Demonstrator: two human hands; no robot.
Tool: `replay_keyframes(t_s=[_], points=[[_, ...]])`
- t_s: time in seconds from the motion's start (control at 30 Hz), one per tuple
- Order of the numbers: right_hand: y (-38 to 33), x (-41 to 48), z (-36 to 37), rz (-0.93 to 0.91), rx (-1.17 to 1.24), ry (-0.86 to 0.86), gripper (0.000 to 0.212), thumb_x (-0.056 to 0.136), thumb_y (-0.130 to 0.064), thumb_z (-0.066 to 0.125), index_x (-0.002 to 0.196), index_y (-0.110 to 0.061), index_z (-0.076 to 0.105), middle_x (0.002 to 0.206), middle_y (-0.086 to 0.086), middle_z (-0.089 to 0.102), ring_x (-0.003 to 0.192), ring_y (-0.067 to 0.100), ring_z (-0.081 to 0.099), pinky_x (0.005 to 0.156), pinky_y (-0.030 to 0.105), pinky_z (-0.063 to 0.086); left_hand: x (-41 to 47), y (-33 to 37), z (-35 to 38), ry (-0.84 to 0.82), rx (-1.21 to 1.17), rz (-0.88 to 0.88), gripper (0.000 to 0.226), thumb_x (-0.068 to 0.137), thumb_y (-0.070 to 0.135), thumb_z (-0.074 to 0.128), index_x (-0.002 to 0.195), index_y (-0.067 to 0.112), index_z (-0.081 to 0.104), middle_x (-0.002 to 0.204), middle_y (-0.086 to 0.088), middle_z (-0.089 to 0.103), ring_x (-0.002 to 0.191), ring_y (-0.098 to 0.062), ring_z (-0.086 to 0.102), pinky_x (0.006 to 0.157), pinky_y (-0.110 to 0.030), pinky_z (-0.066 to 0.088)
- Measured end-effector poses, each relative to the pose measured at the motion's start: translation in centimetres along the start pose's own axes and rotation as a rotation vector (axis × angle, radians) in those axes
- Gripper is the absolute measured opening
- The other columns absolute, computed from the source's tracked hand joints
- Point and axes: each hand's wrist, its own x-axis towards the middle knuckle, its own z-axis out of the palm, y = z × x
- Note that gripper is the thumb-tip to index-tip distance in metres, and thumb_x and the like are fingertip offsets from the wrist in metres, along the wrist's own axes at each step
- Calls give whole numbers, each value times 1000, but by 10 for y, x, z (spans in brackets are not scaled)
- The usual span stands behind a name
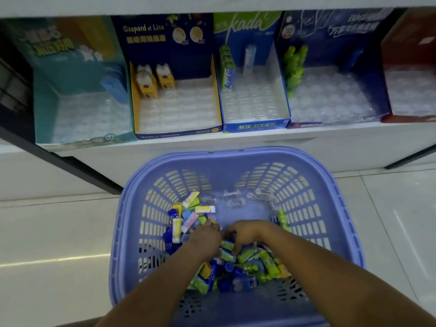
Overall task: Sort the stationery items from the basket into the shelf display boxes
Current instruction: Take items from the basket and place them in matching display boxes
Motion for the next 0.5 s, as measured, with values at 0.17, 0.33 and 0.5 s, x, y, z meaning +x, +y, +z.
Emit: replay_keyframes(t_s=[0.17,0.33,0.5], points=[[15,-16,-1,12,89,50,34,80,-22,74,109,-26,56,119,0,51,89,21,54,74,33,48,4,-1,9,26,-139,13,53,95,43,51,139,15,42,137,-12,44,127,-32,34,103,-47,30],[28,-57,-17,39,337,241,26,80,-21,73,103,-24,60,112,0,54,91,21,59,81,44,54,3,-1,7,160,-540,-60,40,99,35,47,126,5,49,114,-16,57,107,-30,51,86,-39,39],[14,-102,-30,-150,862,625,25,78,-17,75,100,-25,66,125,-2,54,112,18,55,88,33,48,-12,14,-45,366,-1540,-235,37,94,31,57,111,-2,61,85,-14,60,70,-20,60,65,-39,53]])
